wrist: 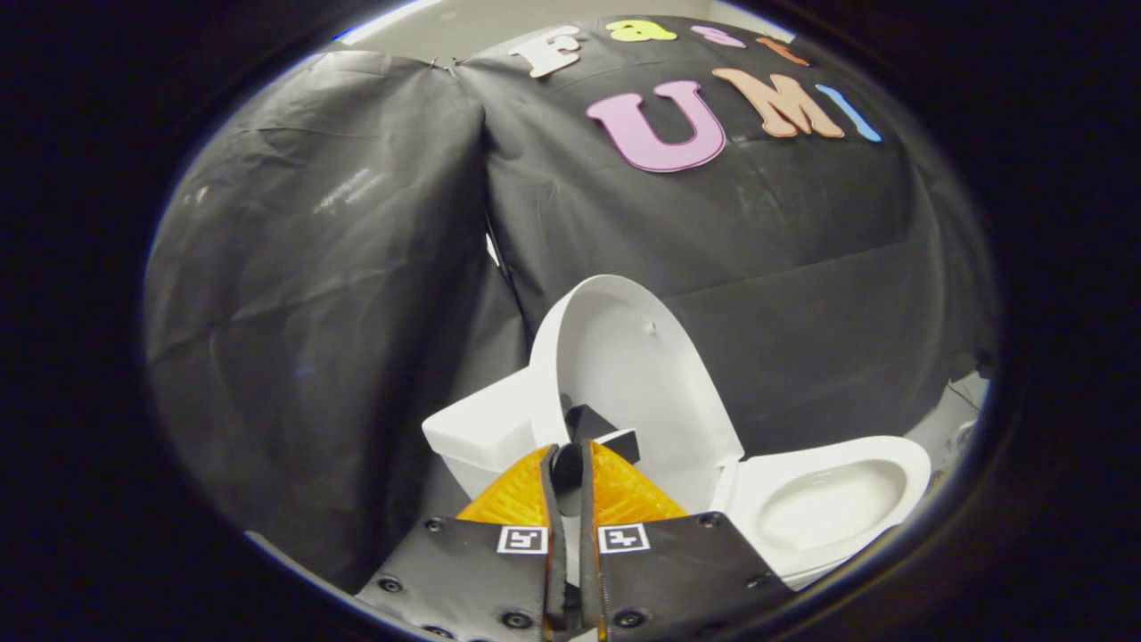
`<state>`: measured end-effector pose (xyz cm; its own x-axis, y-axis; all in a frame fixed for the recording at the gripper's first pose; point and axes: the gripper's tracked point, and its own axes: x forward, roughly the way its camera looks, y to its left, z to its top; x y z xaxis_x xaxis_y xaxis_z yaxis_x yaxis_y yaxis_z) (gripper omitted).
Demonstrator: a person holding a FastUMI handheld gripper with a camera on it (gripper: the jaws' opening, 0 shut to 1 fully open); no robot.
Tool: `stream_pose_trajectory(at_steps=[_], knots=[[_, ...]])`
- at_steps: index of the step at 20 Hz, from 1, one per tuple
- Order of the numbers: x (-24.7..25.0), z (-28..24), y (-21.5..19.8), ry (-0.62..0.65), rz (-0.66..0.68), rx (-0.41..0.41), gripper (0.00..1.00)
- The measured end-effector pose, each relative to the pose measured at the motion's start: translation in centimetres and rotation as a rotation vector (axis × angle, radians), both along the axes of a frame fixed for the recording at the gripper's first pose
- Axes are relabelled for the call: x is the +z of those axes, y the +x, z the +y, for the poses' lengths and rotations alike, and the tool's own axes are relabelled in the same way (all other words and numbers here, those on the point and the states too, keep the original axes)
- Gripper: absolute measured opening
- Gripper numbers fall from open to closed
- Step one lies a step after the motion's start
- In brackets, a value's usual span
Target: Open the toilet lid.
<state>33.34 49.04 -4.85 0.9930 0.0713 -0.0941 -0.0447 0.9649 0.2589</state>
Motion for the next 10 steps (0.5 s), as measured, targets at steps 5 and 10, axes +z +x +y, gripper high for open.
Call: stream_pose_trajectory(at_steps=[5,10], knots=[[0.0,0.2,0.5,-0.057,0.024,0.012,0.17],[1.1,0.1,0.3,-0.047,0.017,0.012,0.31]])
